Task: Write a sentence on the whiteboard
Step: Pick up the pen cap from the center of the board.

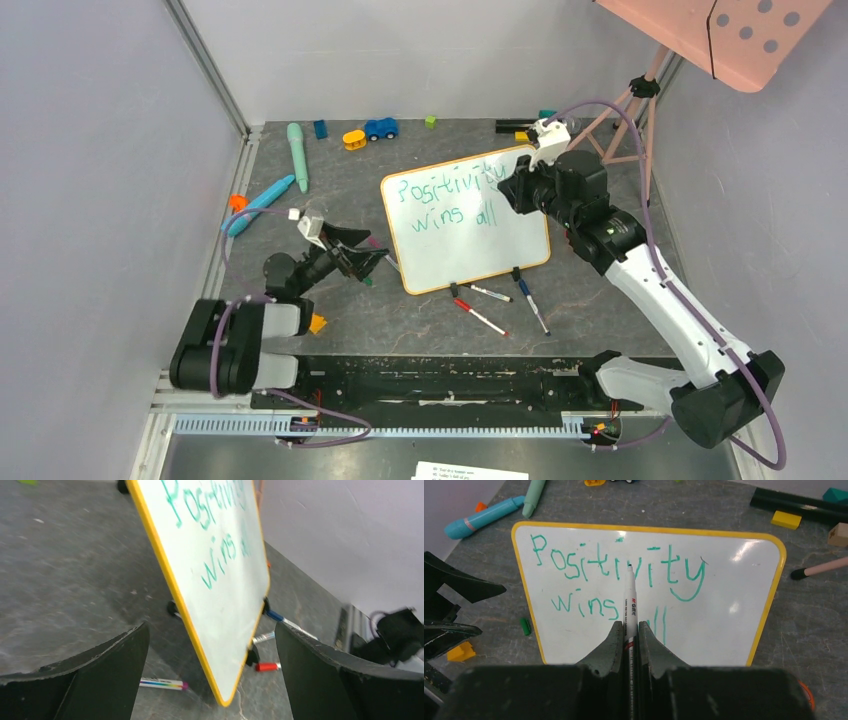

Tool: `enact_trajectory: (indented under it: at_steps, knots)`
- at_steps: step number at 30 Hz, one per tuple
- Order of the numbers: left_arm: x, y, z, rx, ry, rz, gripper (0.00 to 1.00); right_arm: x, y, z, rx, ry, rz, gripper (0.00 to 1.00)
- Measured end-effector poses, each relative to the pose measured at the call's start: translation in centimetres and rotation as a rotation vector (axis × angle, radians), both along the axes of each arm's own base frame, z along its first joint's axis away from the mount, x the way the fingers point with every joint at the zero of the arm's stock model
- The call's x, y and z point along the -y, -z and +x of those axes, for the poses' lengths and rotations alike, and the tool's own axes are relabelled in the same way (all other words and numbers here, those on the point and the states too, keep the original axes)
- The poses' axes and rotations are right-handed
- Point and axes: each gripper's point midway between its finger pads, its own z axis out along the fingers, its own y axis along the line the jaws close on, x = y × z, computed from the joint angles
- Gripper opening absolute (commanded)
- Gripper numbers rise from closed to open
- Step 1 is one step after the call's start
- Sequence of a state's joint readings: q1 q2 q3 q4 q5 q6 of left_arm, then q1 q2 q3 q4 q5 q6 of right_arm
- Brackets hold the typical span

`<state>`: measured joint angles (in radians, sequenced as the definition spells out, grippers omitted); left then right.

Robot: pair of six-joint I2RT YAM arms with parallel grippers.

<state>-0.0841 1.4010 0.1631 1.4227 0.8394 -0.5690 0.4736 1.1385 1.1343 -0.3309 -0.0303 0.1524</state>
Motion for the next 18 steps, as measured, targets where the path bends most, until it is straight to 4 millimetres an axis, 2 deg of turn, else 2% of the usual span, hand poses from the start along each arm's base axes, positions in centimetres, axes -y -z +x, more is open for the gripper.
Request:
enact_trajectory:
  at_steps: [3, 7, 13, 18]
  knots:
    - [-1.6, -1.6, 1.2, 0.018, -0.13, -0.006, 1.0, -0.2, -1.3, 0.2, 0.021, -0.005, 0.015, 0.0]
    - [-3.9, -2.2, 2.7, -0.018, -0.298, -0.031, 1.0, -0.6, -1.9, 0.4, 0.027, -0.018, 0.026, 0.0]
    - [-6.7, 0.9, 4.2, -0.233, -0.507, -0.097, 1.0, -0.7, -2.5, 0.4, 0.026, -0.018, 0.03, 0.0]
    - [-9.4, 3.0, 2.8, -0.35, -0.682, -0.221, 1.0, -0.4, -2.3, -0.1, 0.009, -0.014, 0.024, 0.0]
